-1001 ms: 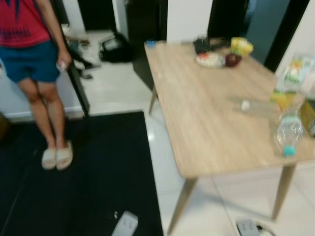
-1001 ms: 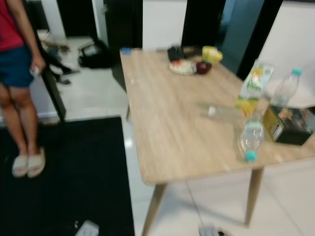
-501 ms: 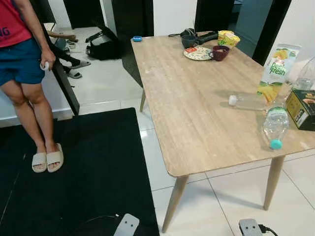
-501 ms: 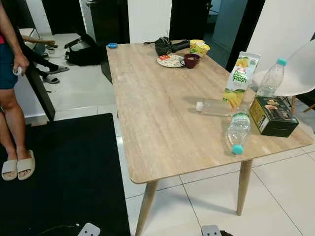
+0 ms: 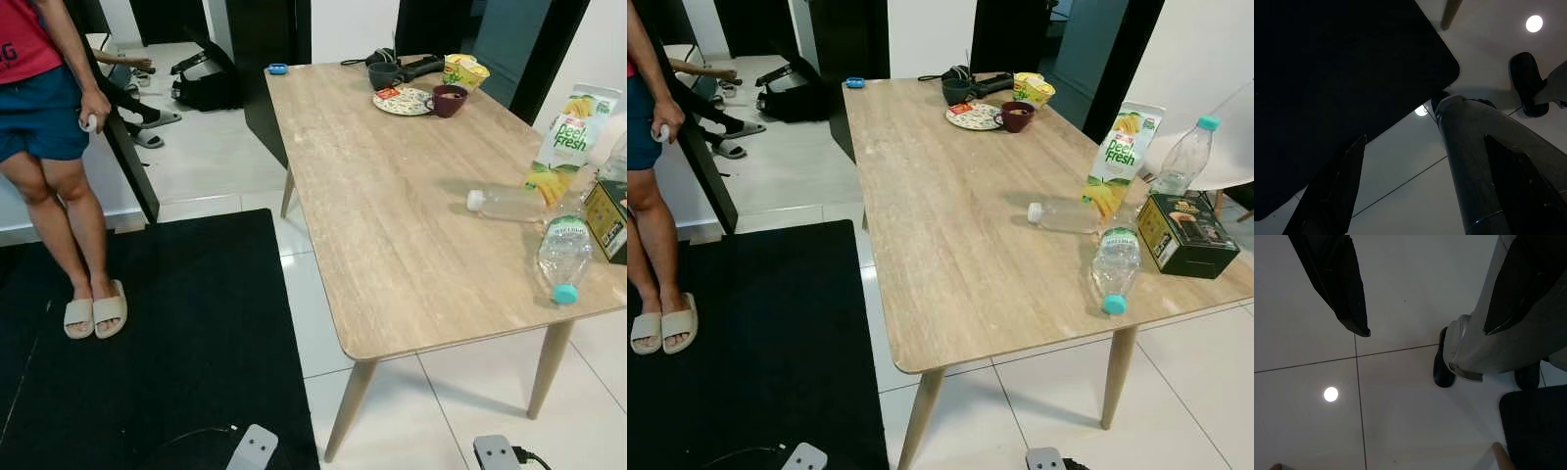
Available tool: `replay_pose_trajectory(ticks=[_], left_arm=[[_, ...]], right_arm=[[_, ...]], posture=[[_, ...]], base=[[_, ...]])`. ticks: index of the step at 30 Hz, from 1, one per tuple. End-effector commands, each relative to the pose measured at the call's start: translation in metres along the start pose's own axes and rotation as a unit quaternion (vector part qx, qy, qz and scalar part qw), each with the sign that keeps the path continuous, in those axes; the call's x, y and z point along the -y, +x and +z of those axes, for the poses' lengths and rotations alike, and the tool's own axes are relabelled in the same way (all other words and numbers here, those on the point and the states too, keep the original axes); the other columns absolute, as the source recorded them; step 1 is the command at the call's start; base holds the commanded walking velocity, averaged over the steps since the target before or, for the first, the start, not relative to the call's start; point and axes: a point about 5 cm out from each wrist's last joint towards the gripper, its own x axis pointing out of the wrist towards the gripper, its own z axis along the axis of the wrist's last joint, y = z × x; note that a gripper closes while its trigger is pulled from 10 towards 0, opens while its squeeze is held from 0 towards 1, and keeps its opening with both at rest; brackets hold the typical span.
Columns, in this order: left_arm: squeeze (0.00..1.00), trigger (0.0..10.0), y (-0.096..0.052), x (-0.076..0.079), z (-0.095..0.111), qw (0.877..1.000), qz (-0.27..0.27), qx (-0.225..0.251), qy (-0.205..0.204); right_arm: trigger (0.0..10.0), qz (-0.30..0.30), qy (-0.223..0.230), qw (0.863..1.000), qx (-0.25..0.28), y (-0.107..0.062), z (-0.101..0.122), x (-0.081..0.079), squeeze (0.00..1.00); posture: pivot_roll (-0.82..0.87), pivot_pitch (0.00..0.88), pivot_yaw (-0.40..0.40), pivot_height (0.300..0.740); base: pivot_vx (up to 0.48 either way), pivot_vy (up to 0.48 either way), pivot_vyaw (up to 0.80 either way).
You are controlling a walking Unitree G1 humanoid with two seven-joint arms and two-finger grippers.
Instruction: Restocking fridge
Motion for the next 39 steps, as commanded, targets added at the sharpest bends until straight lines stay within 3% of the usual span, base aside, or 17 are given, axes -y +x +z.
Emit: replay_pose_trajectory(ticks=[1, 33, 39], left_arm=[[0.00, 10.0, -0.0017, 0.0091, -0.0172, 0.999, -0.020, -0.035, 0.002], [0.00, 10.0, -0.0018, 0.0096, -0.0178, 0.999, -0.019, -0.036, 0.005], [0.00, 10.0, -0.0017, 0.0093, -0.0176, 0.999, -0.013, -0.034, -0.001]], right_arm=[[10.0, 0.002, 0.003, 1.000, 0.004, 0.0001, 0.0013, 0.0001, 0.00], [10.0, 0.005, 0.006, 1.000, 0.008, 0.0003, 0.0017, -0.0019, 0.00], [10.0, 0.003, 0.008, 1.000, 0.013, 0.0002, 0.0030, -0.0007, 0.00]], posture=[[0.05, 0.000, -0.026, 0.740], [0.05, 0.000, -0.024, 0.740], [0.05, 0.000, -0.024, 0.740]], base=[[0.000, -0.398, 0.00], [0.000, -0.396, 0.00], [0.000, 0.000, 0.00]])
